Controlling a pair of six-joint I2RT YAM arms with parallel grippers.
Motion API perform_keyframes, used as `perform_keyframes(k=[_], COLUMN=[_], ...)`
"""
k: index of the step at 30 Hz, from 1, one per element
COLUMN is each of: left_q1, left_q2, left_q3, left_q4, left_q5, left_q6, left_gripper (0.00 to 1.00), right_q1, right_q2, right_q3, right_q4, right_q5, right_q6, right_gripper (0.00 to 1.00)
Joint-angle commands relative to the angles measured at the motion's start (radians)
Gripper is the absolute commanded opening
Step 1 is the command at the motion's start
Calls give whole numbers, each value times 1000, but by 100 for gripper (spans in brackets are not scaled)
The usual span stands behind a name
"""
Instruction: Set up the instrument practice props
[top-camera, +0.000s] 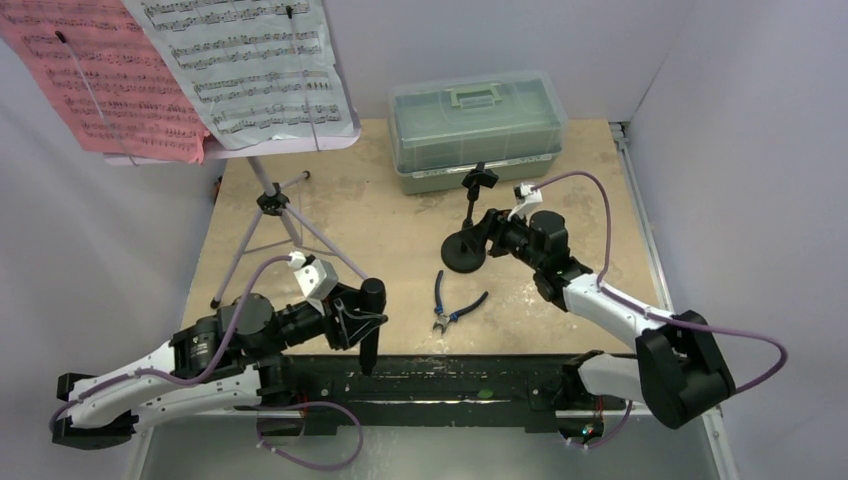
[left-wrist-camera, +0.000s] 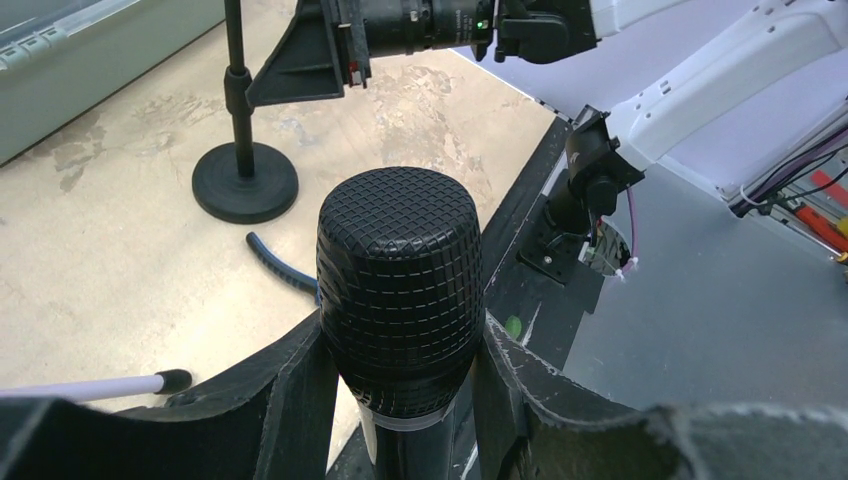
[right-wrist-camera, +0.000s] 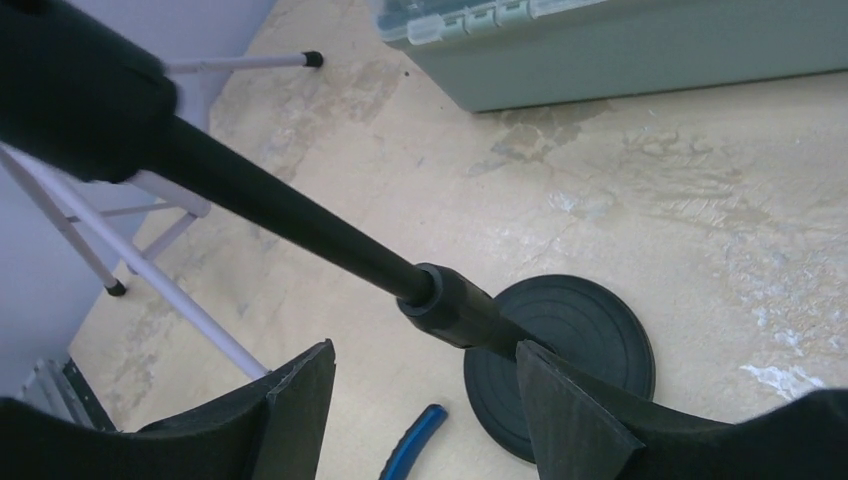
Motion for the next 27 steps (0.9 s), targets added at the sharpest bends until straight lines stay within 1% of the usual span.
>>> perform_keyframes(k=[1,5,9,11,13,17,19,22,24,27], left_q1=[2,2,2,2,2,2,2,2,2,2], left_q2=[-47,-48,-16,0,10,10,8,10,15,25], left_q3=[3,2,1,5,5,4,3,4,4,5], left_q4=[15,15,23,20,20,21,21,20,20,18], left_q5=[9,26,50,51,53,56,51,45,45,40], left_q6=[37,41,42,46,46,47,48,47,47,49], left_gripper=[0,0,0,0,0,0,0,0,0,0], right_q1=[-6,-6,0,1,10,81,128,182,201,243], right_q2=[73,140,193,204,207,223,235,242,254,283], right_q3=[33,53,85,74,54,65,87,100,110,135], right_q4=[111,155,155,178,214,211,183,156,123,71], right_q5=[-29,-4,60,95,122,225,293,396,464,525], right_q6=[-16,0,12,48,80,83,71,92,153,229], right_gripper=[69,67,64,60,59,58,56,47,38,29])
